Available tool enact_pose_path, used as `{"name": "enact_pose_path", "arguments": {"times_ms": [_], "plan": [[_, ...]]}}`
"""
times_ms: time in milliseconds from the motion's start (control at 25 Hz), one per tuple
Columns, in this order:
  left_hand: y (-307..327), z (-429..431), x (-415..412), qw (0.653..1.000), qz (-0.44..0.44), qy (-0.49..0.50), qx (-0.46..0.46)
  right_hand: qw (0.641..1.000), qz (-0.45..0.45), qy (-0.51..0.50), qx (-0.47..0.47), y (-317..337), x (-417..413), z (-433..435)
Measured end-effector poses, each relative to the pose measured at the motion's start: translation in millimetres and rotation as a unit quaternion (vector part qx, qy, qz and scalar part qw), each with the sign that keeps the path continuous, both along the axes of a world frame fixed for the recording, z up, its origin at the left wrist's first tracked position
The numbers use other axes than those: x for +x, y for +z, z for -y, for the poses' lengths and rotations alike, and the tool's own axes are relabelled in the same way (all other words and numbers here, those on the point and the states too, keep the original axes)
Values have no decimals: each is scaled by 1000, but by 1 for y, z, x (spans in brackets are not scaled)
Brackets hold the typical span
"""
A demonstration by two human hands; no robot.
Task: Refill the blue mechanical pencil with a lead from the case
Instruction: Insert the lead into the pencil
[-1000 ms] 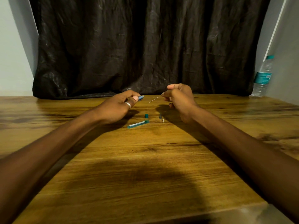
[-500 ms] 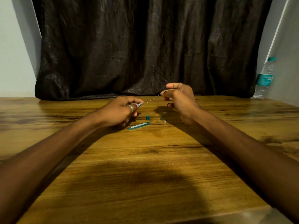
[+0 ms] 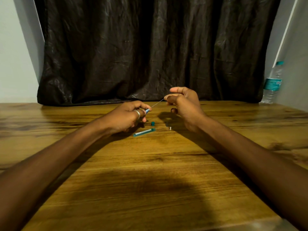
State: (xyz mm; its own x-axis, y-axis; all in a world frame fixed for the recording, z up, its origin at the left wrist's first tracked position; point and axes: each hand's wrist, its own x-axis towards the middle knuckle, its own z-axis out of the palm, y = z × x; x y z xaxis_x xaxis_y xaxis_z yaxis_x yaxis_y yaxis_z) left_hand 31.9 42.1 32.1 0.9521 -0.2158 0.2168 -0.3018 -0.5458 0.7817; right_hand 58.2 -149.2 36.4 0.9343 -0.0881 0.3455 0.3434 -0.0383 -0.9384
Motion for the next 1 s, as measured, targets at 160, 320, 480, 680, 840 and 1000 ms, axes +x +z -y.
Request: {"name": "enact_pose_path", "arguments": {"times_ms": [160, 320, 480, 680, 840, 1000], "plan": [[1, 1, -1, 1000, -3, 2, -3, 1000, 10, -10, -3, -3, 2, -1], [0, 0, 2, 1000, -8, -4, -11, 1000, 20, -16, -1, -5, 3, -6], [-3, 1, 5, 999, -4, -6, -36, 1000, 28, -5, -12, -7, 1, -12], [-7, 0, 9, 999, 0, -7, -48, 999, 31, 15, -37, -8, -3, -16], [-8, 0, 11, 999, 4, 5, -52, 997, 33, 30, -57, -10, -4, -18], [-8, -1, 10, 999, 2, 2, -52, 996, 31, 48, -65, -11, -5, -20]]}}
